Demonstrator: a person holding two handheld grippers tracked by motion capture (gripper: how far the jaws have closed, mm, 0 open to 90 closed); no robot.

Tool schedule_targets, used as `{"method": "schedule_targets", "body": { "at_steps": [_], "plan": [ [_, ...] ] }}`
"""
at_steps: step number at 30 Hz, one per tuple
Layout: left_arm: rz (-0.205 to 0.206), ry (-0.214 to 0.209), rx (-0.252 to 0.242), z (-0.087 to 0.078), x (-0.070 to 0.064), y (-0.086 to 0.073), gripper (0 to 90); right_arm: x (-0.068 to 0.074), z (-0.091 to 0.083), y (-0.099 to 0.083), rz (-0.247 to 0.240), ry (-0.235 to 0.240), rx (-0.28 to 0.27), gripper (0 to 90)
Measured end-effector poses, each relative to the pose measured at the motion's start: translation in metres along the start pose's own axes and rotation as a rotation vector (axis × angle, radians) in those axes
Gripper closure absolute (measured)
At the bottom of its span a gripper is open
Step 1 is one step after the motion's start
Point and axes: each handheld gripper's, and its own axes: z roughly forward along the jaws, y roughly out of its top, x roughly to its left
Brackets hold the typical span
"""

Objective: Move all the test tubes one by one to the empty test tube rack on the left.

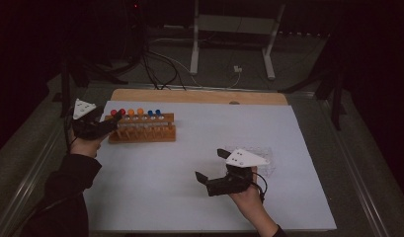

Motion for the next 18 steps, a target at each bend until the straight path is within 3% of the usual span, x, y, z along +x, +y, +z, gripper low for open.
{"method": "schedule_targets", "body": {
  "at_steps": [4,7,11,18],
  "plan": [
    [-0.004,-0.081,-0.003,-0.012,-0.012,-0.005,16.9,0.0,-0.001,0.0,-0.001,-0.002,-0.002,0.2],
    [0.009,-0.168,-0.002,-0.021,-0.022,-0.012,10.3,-0.001,0.0,0.0,0.002,-0.002,-0.002,0.2],
    [0.013,-0.252,-0.002,-0.03,-0.035,-0.024,8.6,-0.001,-0.001,0.0,0.004,-0.003,-0.004,0.2],
    [0.06,-0.385,0.047,-0.036,-0.061,-0.053,2.1,0.0,-0.001,0.0,0.002,-0.004,-0.008,0.2]
  ]
}}
